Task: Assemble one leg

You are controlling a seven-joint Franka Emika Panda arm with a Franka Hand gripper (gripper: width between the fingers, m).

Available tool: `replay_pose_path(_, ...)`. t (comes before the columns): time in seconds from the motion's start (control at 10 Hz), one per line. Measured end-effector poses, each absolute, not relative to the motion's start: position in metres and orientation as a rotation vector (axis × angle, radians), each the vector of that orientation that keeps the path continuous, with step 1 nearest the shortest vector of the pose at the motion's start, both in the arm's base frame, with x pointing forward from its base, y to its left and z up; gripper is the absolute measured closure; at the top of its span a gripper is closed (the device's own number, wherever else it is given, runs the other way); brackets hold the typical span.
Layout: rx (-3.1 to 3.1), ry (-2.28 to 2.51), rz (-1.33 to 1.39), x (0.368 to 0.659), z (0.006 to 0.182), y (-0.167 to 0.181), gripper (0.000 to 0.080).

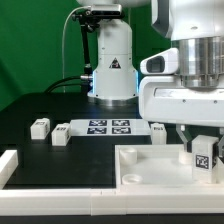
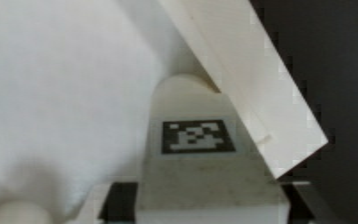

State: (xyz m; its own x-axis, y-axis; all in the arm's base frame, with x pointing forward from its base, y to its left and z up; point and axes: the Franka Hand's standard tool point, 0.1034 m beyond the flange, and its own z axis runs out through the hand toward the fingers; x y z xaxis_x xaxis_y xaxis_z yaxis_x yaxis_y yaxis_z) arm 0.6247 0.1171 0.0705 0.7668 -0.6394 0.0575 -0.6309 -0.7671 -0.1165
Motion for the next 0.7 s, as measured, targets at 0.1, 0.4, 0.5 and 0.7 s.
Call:
replay_pose_path(0.1,-2.800,1.214,-0.141,0.6236,0.0703,0.1184,0.0506)
replay_pose_path(0.4,-2.519,1.709,-0.155,0.6221,0.0710,0.1187,0.0506)
replay_pose_path(0.5,-2.494,1.734,-0.144,0.6221,0.0711,0.1183,0.0506)
replay_pose_path(0.7,-2.547,1.657,-0.148,0.6223,0.0711,0.1185,0.0506)
